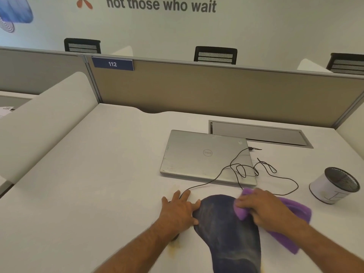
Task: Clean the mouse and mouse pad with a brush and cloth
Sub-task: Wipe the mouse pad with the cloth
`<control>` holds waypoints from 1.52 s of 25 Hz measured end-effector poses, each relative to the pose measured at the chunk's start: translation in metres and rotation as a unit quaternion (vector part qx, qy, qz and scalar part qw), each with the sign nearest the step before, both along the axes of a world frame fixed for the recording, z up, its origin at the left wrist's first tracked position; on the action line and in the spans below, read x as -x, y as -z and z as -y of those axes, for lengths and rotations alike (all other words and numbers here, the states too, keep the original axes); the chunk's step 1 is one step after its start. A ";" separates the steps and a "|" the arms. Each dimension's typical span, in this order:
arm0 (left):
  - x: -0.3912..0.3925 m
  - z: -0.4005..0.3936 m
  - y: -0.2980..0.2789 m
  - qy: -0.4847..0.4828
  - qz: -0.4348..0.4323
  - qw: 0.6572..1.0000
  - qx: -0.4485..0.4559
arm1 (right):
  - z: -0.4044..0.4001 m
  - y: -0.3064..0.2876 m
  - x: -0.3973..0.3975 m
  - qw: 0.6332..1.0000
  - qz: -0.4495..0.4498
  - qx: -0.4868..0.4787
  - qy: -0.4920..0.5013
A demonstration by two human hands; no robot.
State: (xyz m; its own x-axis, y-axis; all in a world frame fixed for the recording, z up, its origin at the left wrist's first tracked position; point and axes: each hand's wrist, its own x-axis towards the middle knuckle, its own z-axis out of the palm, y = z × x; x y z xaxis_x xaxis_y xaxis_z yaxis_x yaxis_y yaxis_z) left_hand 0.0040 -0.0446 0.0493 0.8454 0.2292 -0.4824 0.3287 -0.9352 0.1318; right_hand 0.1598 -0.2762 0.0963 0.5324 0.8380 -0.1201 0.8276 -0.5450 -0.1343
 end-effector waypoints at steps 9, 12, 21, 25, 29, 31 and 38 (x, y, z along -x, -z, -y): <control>0.001 0.000 -0.001 -0.011 0.006 1.000 0.008 | -0.032 0.043 0.050 0.992 0.037 0.027 -0.116; 0.002 0.001 0.000 -0.014 0.006 1.000 0.011 | 0.010 0.036 0.029 0.995 0.029 0.074 -0.052; 0.002 0.005 -0.003 -0.026 0.008 1.000 0.013 | 0.005 -0.002 0.045 0.998 0.004 -0.014 -0.055; 0.002 0.005 -0.002 -0.024 0.007 1.000 0.007 | -0.035 0.024 0.088 0.988 -0.007 0.013 -0.151; 0.004 0.005 -0.001 -0.027 0.010 1.000 0.008 | -0.008 0.036 0.074 0.993 0.007 0.007 -0.115; 0.004 0.006 -0.002 -0.029 0.011 0.999 0.010 | 0.023 0.033 0.058 0.994 0.005 0.018 -0.109; 0.003 0.008 -0.004 -0.030 0.006 0.999 0.010 | 0.052 0.003 0.034 0.998 -0.031 0.030 -0.042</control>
